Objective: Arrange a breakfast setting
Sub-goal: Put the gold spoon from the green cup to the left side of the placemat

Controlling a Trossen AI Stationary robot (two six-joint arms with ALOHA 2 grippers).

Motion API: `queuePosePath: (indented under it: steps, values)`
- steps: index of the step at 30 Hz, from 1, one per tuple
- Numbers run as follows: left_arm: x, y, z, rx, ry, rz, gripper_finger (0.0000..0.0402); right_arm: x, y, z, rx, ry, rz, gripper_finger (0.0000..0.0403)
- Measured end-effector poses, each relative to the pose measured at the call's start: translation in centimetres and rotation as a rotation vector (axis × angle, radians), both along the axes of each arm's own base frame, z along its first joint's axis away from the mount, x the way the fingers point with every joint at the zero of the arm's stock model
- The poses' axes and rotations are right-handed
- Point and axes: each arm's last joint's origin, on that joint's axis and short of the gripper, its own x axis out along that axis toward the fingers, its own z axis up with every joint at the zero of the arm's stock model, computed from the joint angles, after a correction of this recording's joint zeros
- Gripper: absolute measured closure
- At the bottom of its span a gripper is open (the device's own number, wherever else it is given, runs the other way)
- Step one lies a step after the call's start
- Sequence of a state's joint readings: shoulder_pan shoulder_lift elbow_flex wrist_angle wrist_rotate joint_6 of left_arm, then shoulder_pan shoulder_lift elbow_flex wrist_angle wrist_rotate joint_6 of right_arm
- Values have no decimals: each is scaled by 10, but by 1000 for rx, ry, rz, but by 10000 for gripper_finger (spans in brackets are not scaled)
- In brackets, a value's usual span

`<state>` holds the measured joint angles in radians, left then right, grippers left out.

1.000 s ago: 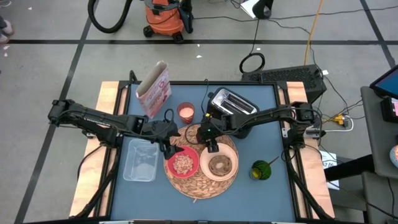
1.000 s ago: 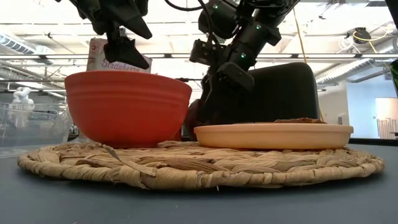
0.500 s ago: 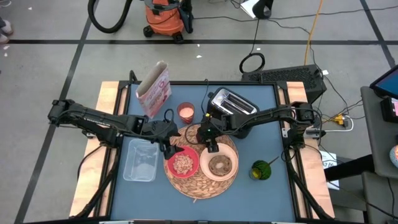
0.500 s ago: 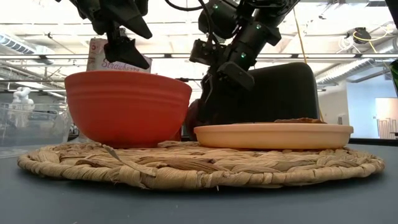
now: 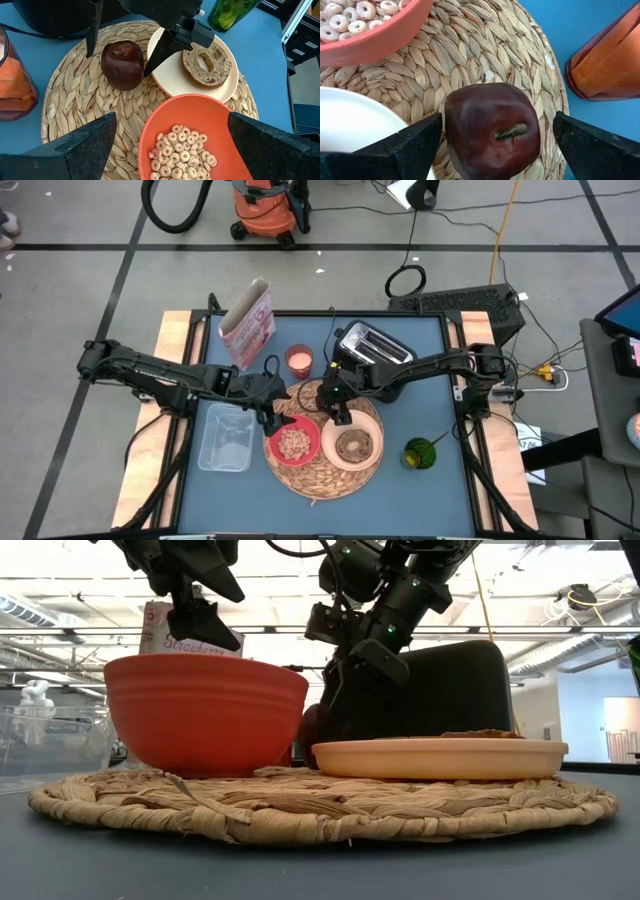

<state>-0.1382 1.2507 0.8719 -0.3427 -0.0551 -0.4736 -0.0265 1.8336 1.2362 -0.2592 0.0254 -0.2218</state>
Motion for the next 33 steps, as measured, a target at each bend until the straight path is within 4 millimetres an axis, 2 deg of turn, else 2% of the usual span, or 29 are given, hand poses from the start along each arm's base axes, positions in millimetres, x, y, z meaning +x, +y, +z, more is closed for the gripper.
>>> queuePosePath:
  steps: [20,28,33]
  values:
    - [0,0,0,-2,0,1,16,0,0,0,1,0,-2,33]
    - [0,0,0,-3,0,2,16,0,0,0,16,-1,-18,7]
    - [0,0,0,-5,0,4,16,0,0,0,16,-1,-15,5]
